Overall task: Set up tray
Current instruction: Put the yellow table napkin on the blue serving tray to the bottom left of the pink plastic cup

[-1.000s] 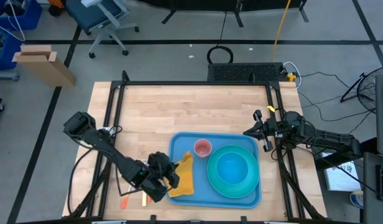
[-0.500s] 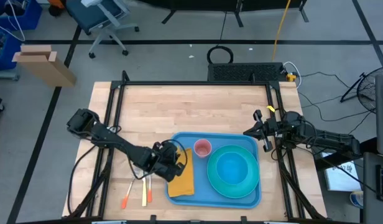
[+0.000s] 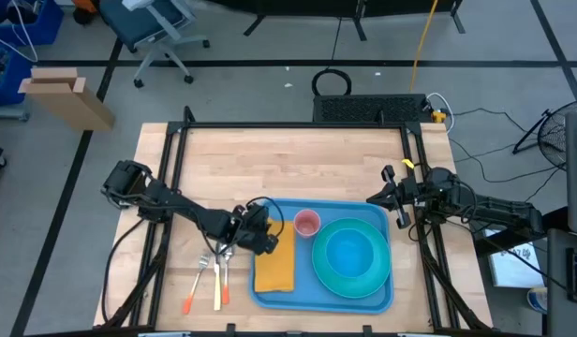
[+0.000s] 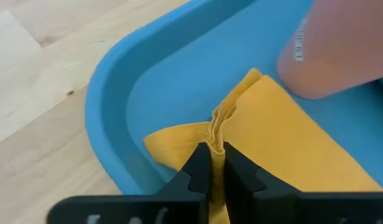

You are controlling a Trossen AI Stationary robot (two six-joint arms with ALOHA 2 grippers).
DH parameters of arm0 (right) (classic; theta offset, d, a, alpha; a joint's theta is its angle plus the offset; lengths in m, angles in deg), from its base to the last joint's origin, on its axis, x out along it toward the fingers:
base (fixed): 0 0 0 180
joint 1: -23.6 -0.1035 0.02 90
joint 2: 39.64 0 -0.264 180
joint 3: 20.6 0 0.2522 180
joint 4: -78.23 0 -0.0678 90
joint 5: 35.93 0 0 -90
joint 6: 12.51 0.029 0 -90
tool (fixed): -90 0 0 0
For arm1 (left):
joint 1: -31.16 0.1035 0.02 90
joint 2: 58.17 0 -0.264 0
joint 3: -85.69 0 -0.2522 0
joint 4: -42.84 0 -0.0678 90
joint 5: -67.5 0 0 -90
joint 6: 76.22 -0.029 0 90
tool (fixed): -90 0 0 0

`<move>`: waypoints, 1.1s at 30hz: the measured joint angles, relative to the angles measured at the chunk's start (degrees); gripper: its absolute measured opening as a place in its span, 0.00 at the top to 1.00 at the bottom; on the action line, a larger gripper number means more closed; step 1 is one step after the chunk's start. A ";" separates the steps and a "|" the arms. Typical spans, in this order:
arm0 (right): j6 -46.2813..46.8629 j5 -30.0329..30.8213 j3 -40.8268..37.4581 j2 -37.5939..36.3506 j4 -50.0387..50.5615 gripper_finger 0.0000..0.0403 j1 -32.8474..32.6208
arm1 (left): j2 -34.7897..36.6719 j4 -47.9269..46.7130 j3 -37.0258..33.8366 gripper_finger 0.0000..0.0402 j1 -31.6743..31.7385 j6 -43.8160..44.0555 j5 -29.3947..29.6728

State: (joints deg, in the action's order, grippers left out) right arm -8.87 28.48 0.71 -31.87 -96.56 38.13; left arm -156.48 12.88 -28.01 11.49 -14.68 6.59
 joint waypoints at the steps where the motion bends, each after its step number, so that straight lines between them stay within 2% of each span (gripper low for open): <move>1: 0.00 0.00 0.00 0.00 0.00 1.00 0.00 | 0.00 -0.22 0.00 0.92 0.13 -0.12 -0.13; 11: 0.08 0.00 0.00 0.00 0.24 1.00 0.01 | 0.07 0.01 0.09 0.58 0.16 -4.49 -0.66; 16: 0.04 0.00 0.00 0.00 0.24 1.00 0.00 | 2.93 -0.28 0.15 0.48 0.16 -8.91 -0.77; 21: 0.02 0.02 0.01 0.00 0.24 1.00 0.01 | 8.89 -0.58 0.15 0.42 0.42 -12.58 -0.76; 25: 0.02 0.02 0.00 0.01 0.24 1.00 0.01 | 14.27 -2.01 0.17 0.42 -0.12 -11.54 -0.78; 28: 0.11 0.02 0.02 0.02 0.31 1.00 0.01 | 16.02 -1.96 0.20 0.46 -1.91 -10.47 -0.58; 31: 0.04 0.00 0.02 0.00 0.31 1.00 0.02 | 15.42 -1.37 0.17 0.55 -4.02 -10.45 -0.73; 33: 0.02 0.00 0.02 0.00 0.27 1.00 0.02 | 13.50 1.13 0.20 0.65 -5.53 -11.04 -0.97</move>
State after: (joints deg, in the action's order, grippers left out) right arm -8.85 28.49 0.73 -31.87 -96.29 38.15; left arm -142.97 14.01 -27.82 5.97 -25.72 5.61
